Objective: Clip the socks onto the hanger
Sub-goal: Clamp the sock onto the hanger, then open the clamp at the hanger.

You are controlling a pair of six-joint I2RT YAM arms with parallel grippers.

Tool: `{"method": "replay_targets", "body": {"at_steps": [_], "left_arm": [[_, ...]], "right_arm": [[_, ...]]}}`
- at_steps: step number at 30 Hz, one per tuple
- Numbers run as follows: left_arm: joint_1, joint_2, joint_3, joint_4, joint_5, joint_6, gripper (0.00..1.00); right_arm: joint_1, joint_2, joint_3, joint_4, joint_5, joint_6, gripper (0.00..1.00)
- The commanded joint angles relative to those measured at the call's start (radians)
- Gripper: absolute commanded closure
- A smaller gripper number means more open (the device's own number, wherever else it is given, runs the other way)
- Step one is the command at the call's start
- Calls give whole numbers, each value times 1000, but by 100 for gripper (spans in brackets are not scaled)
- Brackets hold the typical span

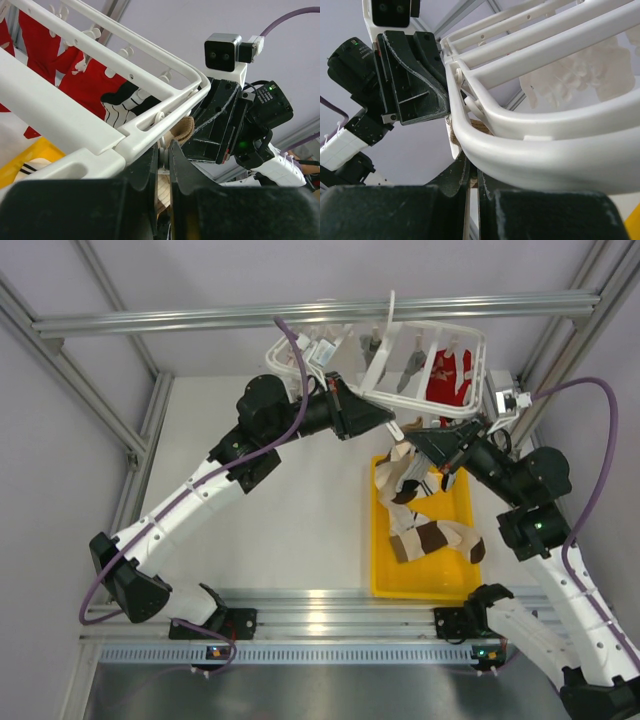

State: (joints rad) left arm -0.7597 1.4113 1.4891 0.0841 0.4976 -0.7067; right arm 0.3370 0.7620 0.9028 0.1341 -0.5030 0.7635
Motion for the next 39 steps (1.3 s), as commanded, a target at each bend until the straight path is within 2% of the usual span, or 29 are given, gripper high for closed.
{"method": "replay_targets", "body": {"at_steps": [1, 6, 14, 21, 28, 35, 39], "left_arm": [[-20, -6, -7, 23, 108, -28, 84], [-18, -12, 11, 14, 90, -13, 60], [10, -55, 20, -41, 79, 39, 40], [46, -144, -52, -80, 78, 113, 36], [59, -270, -139, -194, 99, 245, 35], [59, -328, -153, -239, -183, 340, 34], [57, -305, -141, -241, -226, 355, 35]], "right_arm": [[-9, 10, -1, 70, -31, 11, 100], [-9, 5, -4, 55, -31, -1, 100], [-41, -10, 5, -5, -28, -30, 100], [-200, -39, 15, -44, -114, -33, 100], [-306, -38, 27, -54, -192, -38, 100], [-325, -13, 34, -63, -221, -73, 100], [-326, -3, 50, -85, -232, -110, 100]]}}
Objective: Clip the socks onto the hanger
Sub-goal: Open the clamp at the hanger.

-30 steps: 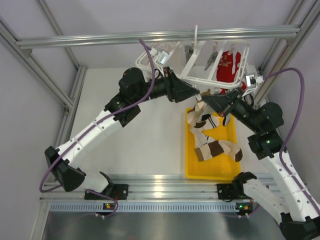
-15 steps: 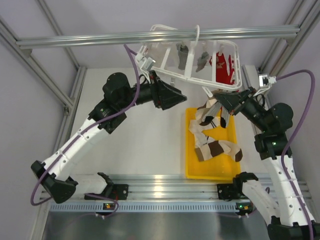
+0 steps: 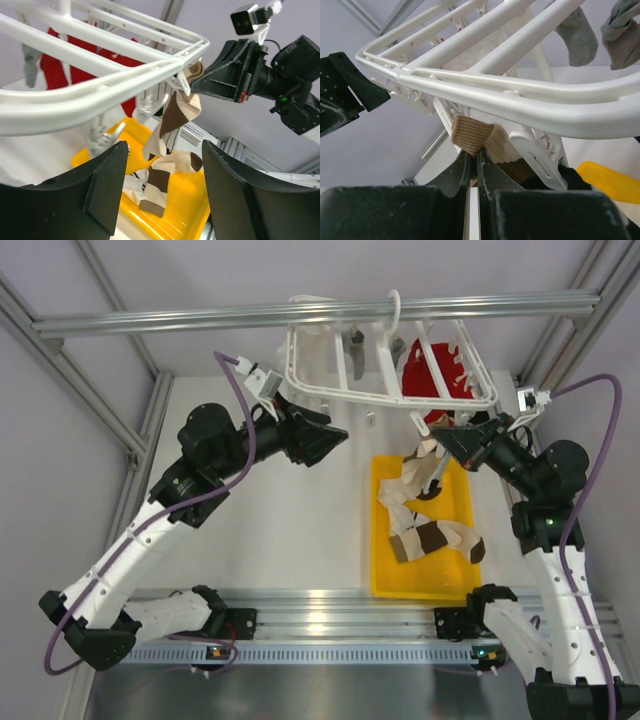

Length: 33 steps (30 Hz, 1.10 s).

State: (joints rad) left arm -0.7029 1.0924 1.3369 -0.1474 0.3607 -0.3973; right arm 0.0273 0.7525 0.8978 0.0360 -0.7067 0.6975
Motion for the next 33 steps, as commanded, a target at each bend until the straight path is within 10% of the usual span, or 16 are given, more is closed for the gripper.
{"method": "replay_targets", "body": {"at_steps": [1, 16, 33], "left_arm": [[2, 23, 15, -6, -79, 43, 35], [-14, 141, 85, 126, -58, 67, 38], [-23, 161, 79, 137, -161, 144, 67]], "right_arm": [[-20, 7, 58, 7, -37, -52, 100], [-20, 16, 96, -74, -91, -142, 100], [-20, 39, 115, -122, -99, -210, 100]]}}
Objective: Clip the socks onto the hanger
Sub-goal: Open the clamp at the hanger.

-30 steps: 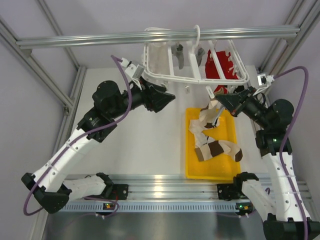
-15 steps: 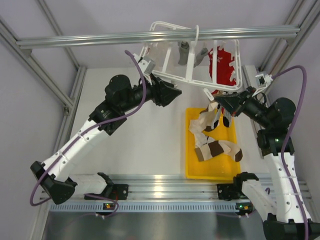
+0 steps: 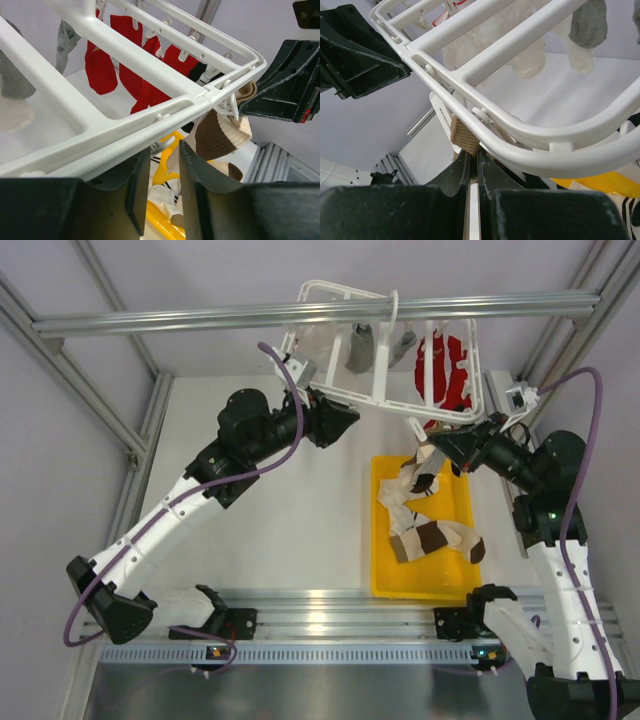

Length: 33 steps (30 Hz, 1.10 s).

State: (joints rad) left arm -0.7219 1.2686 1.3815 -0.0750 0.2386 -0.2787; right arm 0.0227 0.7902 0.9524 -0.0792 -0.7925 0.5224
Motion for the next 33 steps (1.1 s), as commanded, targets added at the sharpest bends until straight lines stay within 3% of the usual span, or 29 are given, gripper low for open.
{"method": "replay_targets", "body": {"at_steps": [1, 4, 5, 11, 18, 21, 22, 25, 28, 33], "left_arm": [[-4, -18, 31, 61, -42, 24, 63], [-4, -26, 30, 54, -53, 33, 67], [-4, -26, 33, 53, -58, 33, 77], [-4, -9, 53, 50, -41, 38, 100], [-4, -3, 62, 49, -36, 26, 100], [-4, 5, 76, 46, -10, 1, 100], [-4, 3, 76, 46, 11, -4, 100], [-4, 6, 82, 24, 57, -19, 100], [-4, 8, 82, 15, 93, -45, 100], [-5, 11, 85, 9, 113, -85, 100]], "right_arm": [[-15, 3, 62, -8, -13, -38, 100], [-15, 4, 68, -14, -14, -48, 100], [-14, 9, 68, -16, -14, -53, 100], [-49, 15, 69, -27, -14, -87, 100], [-56, 23, 71, -57, -14, -140, 100], [-59, 40, 75, -93, -28, -167, 80], [-60, 47, 78, -111, -59, -176, 67], [-60, 46, 82, -129, -132, -196, 53], [-60, 20, 72, -111, -218, -205, 52], [-60, -34, 26, 118, -349, -75, 53]]}}
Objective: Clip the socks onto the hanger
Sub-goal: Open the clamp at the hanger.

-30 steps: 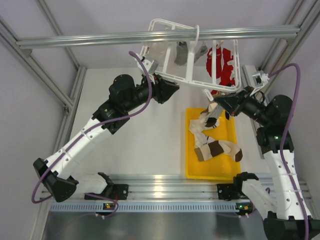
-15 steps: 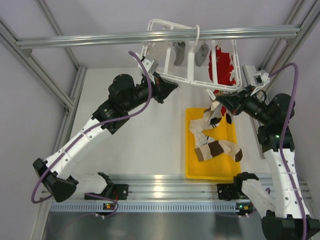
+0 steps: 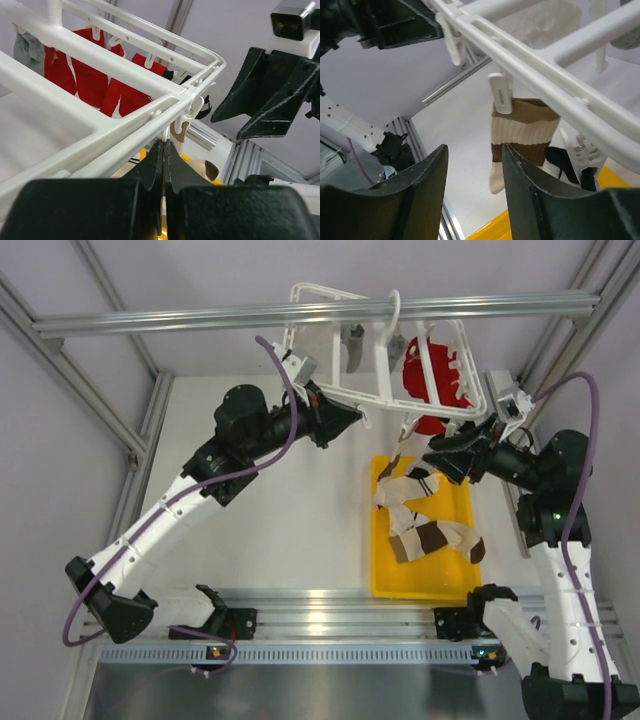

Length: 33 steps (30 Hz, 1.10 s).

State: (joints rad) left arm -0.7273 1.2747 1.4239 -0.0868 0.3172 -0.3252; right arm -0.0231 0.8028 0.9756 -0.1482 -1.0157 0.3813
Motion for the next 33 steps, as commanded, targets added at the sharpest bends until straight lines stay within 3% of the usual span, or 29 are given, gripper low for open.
{"method": "replay_targets", "body": {"at_steps": [1, 5, 11, 13, 18, 21, 27, 33], "left_arm": [[-1, 8, 46, 18, 31, -40, 100], [-11, 17, 53, 13, 28, -58, 100], [-32, 48, 82, 2, 14, -74, 100], [-35, 54, 93, -2, 13, -77, 100], [-47, 69, 113, -16, 8, -81, 100], [-50, 69, 115, -19, 11, -87, 100], [-55, 69, 118, -25, 11, -97, 100], [-58, 68, 115, -33, 7, -104, 100]], "right_arm": [[-14, -63, -6, 244, -127, 149, 53], [12, -89, -25, 332, -58, 199, 61], [162, -85, 11, 188, 121, 12, 66], [225, -76, 18, 152, 247, -77, 67], [426, -36, 51, 127, 512, -228, 61], [494, -13, 44, 173, 612, -287, 51], [607, 45, 66, 199, 770, -374, 45], [664, 87, 92, 217, 825, -427, 45]]}}
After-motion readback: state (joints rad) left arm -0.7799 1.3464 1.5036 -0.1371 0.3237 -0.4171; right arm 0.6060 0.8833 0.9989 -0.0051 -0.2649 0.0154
